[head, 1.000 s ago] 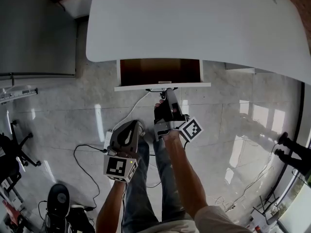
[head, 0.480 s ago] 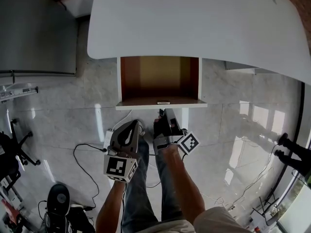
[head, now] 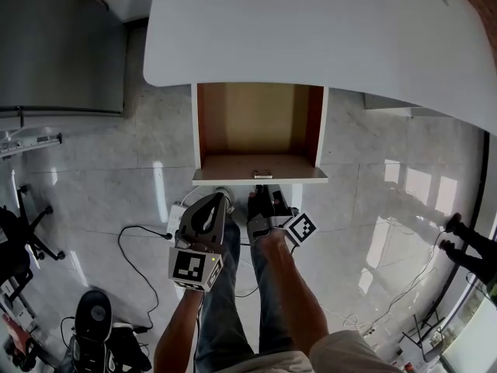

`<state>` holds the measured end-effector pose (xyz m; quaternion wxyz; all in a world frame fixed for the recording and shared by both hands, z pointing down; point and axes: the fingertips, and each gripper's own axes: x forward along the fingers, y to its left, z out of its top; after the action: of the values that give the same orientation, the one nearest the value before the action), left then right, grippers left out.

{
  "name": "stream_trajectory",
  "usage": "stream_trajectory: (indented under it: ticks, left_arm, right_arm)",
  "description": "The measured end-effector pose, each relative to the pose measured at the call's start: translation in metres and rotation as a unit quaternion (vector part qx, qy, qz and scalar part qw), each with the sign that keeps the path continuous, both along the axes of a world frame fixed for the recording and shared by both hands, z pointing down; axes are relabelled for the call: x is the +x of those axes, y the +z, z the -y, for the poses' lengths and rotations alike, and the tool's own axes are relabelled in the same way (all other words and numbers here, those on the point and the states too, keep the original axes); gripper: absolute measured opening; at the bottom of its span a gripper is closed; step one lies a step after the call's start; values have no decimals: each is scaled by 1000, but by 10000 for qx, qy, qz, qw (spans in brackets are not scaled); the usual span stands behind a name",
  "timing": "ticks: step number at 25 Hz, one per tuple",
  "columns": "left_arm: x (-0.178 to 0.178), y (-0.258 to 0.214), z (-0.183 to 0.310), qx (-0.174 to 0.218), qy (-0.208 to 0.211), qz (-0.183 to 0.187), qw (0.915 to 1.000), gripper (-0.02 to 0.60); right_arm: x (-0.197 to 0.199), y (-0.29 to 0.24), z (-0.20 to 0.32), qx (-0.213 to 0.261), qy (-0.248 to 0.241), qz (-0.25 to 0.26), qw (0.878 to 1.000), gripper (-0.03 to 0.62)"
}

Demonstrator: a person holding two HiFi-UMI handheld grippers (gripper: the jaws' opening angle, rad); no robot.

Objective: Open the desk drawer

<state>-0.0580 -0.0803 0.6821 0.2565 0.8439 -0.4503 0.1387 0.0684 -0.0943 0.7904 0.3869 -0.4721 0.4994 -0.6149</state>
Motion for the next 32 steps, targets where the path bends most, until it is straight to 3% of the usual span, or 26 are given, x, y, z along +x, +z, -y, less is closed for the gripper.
stream_trajectory:
  ticks: [6,26,28,30,32]
  left_arm:
    - [-7,2,2,15,-32,-11,10000,12]
    - [-13,1,7,32,-33,-45,10000,12]
    - [-10,0,7,34,-7,-48,10000,12]
    - [-8,-1,7,46,15,-57,10000,12]
    - [-7,-2,9,65,23,-63,10000,12]
  right_arm:
    - [-1,31,-2,-274,66,-39,9996,31]
    - [1,45,2,-308,208,-48,9993,32]
    - [3,47,-2,-370,278,39,9989,62]
    - [4,49,-6,-392,294,119,9987,137]
    - [5,49,-10,-362,276,181,9988,155]
